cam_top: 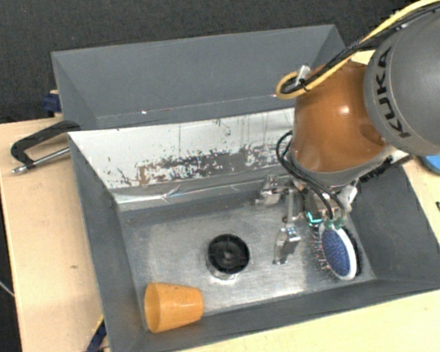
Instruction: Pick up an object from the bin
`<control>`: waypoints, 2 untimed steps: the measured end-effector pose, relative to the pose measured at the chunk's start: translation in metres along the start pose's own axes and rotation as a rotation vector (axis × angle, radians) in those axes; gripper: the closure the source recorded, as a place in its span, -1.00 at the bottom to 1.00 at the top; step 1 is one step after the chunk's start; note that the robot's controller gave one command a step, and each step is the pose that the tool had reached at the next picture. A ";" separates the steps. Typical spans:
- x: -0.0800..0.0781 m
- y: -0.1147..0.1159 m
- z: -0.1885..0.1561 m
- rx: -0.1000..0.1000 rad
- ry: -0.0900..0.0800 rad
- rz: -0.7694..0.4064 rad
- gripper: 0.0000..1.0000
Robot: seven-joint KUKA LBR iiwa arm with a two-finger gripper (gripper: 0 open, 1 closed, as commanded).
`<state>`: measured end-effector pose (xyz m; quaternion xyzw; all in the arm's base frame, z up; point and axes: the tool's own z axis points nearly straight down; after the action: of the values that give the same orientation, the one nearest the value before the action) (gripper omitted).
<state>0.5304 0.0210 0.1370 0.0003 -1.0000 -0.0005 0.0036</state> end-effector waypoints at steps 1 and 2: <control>-0.011 0.077 0.066 0.000 -0.011 0.080 -1.00; -0.010 0.073 0.035 -0.003 -0.014 0.175 -1.00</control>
Offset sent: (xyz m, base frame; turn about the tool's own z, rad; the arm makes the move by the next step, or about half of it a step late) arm 0.0086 0.0735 -0.0670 0.0846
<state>0.5398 0.0942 0.1019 -0.0871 -0.9962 -0.0016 -0.0036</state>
